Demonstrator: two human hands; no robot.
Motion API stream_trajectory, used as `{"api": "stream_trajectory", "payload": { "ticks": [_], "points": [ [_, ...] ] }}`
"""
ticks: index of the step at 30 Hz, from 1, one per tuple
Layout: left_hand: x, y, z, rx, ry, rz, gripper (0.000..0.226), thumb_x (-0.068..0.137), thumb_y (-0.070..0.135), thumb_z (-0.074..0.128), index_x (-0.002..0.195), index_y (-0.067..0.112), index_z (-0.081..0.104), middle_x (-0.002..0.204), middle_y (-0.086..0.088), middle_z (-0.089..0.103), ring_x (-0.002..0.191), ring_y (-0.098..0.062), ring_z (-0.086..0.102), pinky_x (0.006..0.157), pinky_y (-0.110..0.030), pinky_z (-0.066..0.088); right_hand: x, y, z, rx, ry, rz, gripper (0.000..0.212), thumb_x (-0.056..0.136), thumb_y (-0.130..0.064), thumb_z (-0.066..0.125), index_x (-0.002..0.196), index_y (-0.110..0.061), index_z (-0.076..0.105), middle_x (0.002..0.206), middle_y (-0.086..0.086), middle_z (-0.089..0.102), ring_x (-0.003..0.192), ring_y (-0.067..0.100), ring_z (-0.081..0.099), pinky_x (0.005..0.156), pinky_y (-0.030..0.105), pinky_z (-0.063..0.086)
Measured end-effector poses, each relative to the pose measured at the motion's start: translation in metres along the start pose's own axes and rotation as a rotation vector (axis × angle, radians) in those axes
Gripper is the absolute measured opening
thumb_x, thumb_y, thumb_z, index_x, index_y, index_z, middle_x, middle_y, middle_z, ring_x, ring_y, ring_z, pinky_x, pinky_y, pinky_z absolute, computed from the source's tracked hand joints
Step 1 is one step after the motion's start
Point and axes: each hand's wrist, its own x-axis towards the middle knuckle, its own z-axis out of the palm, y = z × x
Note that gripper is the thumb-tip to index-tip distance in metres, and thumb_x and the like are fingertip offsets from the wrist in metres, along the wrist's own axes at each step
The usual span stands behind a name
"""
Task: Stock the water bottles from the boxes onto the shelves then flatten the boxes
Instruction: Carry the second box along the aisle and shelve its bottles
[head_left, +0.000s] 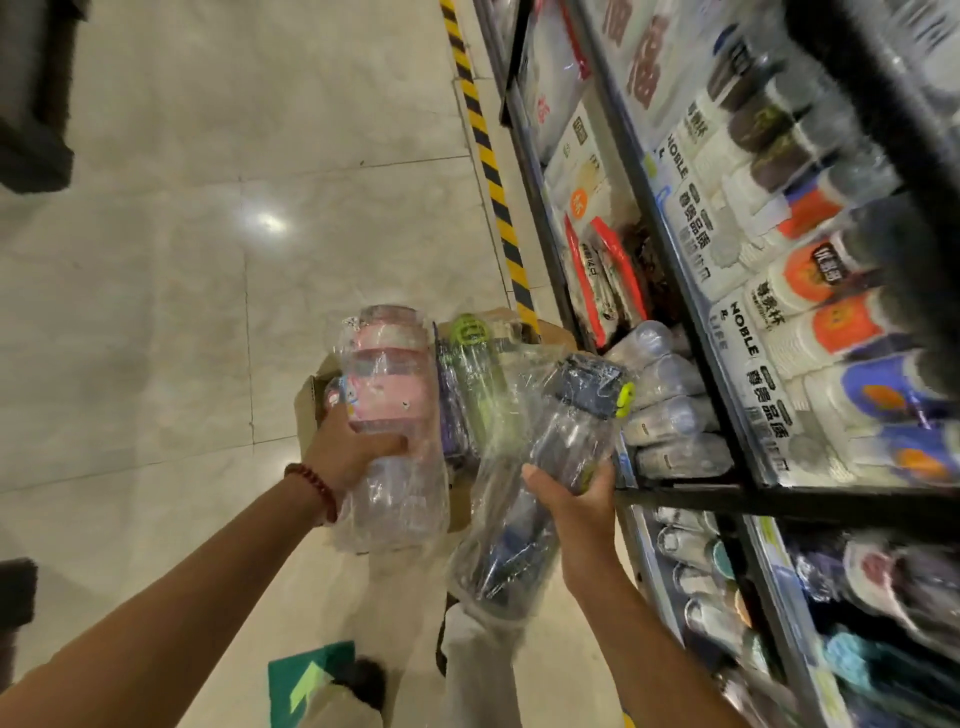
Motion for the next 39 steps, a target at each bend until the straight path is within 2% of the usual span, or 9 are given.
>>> {"api": "stream_trajectory", "payload": {
  "ticks": [4,10,15,22,24,27,31,35,39],
  "points": [
    [-0.062,0.025,-0.013,0.117,-0.116,0.147,0.085,0.035,0.026,0.081,0.114,0.009,0.058,0.102,-0.011,0.07,0.096,-0.025,0.067,0.085,-0.041,0.054,-0.072,-0.005,-0.019,0.116,0.028,-0.122,0.102,0.073,-0.012,0.08,0.15,-0.024,0.014,0.144,-0.002,0.039,0.122,0.012,0.048,0.099,0.023,0.041],
    [-0.166,0.072,-0.015,0.212,-0.307,0.383,0.087,0.037,0.033,0.082,0.117,0.01,0.058,0.105,-0.009,0.07,0.097,-0.022,0.067,0.082,-0.039,0.055,-0.188,-0.016,-0.052,0.317,0.2,-0.25,0.122,0.052,-0.04,0.089,0.149,-0.033,0.016,0.152,0.001,0.033,0.133,0.021,0.04,0.111,0.047,0.034],
    [-0.238,0.119,0.019,0.286,-0.487,0.53,0.091,0.035,0.034,0.081,0.118,0.007,0.055,0.105,-0.007,0.068,0.09,-0.009,0.068,0.07,-0.02,0.054,-0.259,-0.029,-0.104,0.421,0.328,-0.363,0.115,0.066,-0.028,0.084,0.15,-0.032,0.007,0.143,-0.011,0.035,0.126,0.011,0.042,0.106,0.034,0.036],
    [-0.317,0.139,0.103,0.368,-0.679,0.624,0.092,0.032,0.026,0.078,0.119,0.011,0.051,0.105,-0.01,0.066,0.096,-0.025,0.064,0.085,-0.042,0.052,-0.346,-0.01,-0.198,0.46,0.548,-0.467,0.092,0.078,-0.014,0.075,0.149,-0.025,0.017,0.129,-0.009,0.045,0.107,0.008,0.052,0.08,0.015,0.046],
    [-0.345,0.13,0.137,0.374,-0.735,0.616,0.095,0.03,0.024,0.08,0.12,0.011,0.049,0.104,-0.008,0.064,0.093,-0.022,0.063,0.085,-0.043,0.052,-0.378,0.009,-0.229,0.498,0.604,-0.47,0.093,0.076,-0.017,0.078,0.147,-0.028,0.019,0.139,-0.005,0.044,0.117,0.013,0.05,0.095,0.027,0.045],
    [-0.398,0.105,0.196,0.379,-0.868,0.587,0.105,0.026,0.029,0.081,0.124,0.008,0.047,0.111,-0.013,0.063,0.101,-0.03,0.061,0.086,-0.045,0.05,-0.437,0.05,-0.28,0.55,0.722,-0.482,0.089,0.077,-0.015,0.077,0.146,-0.024,0.021,0.131,-0.009,0.044,0.105,0.003,0.052,0.092,0.026,0.042],
    [-0.478,0.052,0.273,0.422,-1.024,0.598,0.107,0.027,0.033,0.08,0.126,0.011,0.046,0.117,-0.012,0.061,0.107,-0.027,0.059,0.093,-0.044,0.047,-0.518,0.123,-0.346,0.618,0.894,-0.393,0.128,0.047,-0.047,0.088,0.15,-0.026,0.014,0.145,-0.009,0.033,0.135,0.016,0.036,0.111,0.041,0.035],
    [-0.56,-0.018,0.335,0.524,-1.16,0.579,0.106,0.022,0.038,0.082,0.12,0.022,0.046,0.112,-0.006,0.062,0.107,-0.025,0.059,0.097,-0.048,0.046,-0.588,0.202,-0.407,0.668,1.058,-0.315,0.118,0.046,-0.048,0.087,0.145,-0.028,0.024,0.142,-0.003,0.045,0.128,0.021,0.047,0.103,0.044,0.044],
    [-0.634,-0.083,0.383,0.592,-1.276,0.583,0.103,0.022,0.041,0.081,0.117,0.02,0.047,0.114,-0.008,0.061,0.107,-0.026,0.059,0.095,-0.044,0.047,-0.641,0.258,-0.452,0.693,1.166,-0.29,0.094,0.068,-0.025,0.083,0.143,-0.029,0.027,0.13,-0.009,0.048,0.121,0.018,0.051,0.102,0.043,0.044]
  ]
}}
